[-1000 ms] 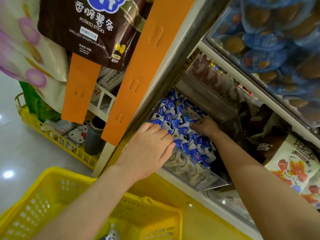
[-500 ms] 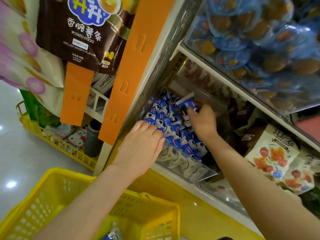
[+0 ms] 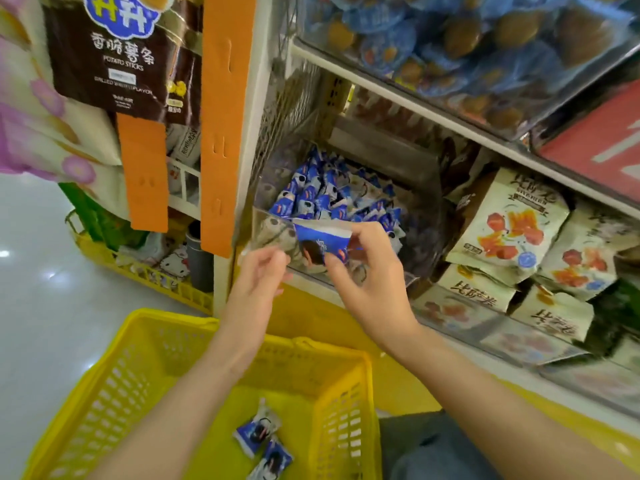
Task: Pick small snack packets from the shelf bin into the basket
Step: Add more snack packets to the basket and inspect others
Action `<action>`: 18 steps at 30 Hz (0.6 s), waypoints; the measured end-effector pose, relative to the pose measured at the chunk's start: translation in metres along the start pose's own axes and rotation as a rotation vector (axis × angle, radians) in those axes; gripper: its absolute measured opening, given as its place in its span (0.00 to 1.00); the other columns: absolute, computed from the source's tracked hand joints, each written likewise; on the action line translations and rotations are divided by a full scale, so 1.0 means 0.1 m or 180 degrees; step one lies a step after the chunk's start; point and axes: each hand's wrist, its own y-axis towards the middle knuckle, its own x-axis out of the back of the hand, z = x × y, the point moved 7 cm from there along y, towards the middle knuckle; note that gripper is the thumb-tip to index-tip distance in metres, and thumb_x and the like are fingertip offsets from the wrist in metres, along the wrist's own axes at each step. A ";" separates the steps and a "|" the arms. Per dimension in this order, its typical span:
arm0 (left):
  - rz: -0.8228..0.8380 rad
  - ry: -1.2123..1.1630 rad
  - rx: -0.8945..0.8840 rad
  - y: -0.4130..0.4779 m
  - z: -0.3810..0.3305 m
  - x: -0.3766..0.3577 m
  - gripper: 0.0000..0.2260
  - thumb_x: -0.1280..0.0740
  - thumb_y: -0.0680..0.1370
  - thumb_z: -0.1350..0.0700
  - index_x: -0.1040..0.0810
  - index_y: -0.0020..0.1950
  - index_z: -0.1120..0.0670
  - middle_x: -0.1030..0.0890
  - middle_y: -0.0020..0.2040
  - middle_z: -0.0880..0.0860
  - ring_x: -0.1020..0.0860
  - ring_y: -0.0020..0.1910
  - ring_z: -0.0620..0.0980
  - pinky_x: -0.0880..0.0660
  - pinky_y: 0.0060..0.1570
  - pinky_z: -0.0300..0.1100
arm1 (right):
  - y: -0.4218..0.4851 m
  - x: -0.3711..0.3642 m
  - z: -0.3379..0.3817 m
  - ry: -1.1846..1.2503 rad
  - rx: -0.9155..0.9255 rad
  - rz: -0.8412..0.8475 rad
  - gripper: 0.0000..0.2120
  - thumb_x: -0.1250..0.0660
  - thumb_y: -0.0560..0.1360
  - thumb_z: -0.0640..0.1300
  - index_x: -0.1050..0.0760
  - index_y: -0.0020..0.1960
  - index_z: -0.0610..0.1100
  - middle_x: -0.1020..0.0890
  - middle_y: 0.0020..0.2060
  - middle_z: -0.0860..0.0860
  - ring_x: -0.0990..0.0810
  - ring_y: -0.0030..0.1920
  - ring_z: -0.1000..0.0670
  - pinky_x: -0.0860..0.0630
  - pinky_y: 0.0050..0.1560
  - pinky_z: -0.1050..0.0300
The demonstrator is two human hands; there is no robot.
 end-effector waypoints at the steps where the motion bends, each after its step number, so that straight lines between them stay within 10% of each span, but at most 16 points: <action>1: 0.0010 -0.0005 0.0011 -0.04 0.02 -0.01 0.16 0.42 0.70 0.41 0.27 0.52 0.46 0.21 0.51 0.43 0.22 0.50 0.40 0.27 0.51 0.37 | -0.07 -0.05 0.00 0.0048 -0.0001 0.0093 0.10 0.34 0.73 0.38 0.27 0.54 0.42 0.26 0.45 0.50 0.27 0.45 0.57 0.30 0.47 0.67; 6: -0.0389 0.0184 0.0189 -0.15 0.12 0.05 0.12 0.40 0.79 0.57 0.29 0.36 0.52 0.27 0.21 0.44 0.31 0.21 0.37 0.35 0.23 0.27 | -0.38 -0.46 -0.25 0.1210 -0.1071 0.0829 0.13 0.35 0.74 0.34 0.30 0.55 0.46 0.22 0.49 0.50 0.23 0.47 0.52 0.25 0.52 0.52; 18: -0.0251 0.1083 0.0345 -0.08 0.36 0.14 0.09 0.39 0.79 0.58 0.28 0.39 0.52 0.25 0.30 0.50 0.26 0.26 0.40 0.32 0.24 0.30 | -0.45 -0.78 -0.67 0.1662 -0.1631 0.0598 0.06 0.34 0.75 0.40 0.23 0.43 0.50 0.18 0.39 0.52 0.20 0.43 0.54 0.23 0.47 0.55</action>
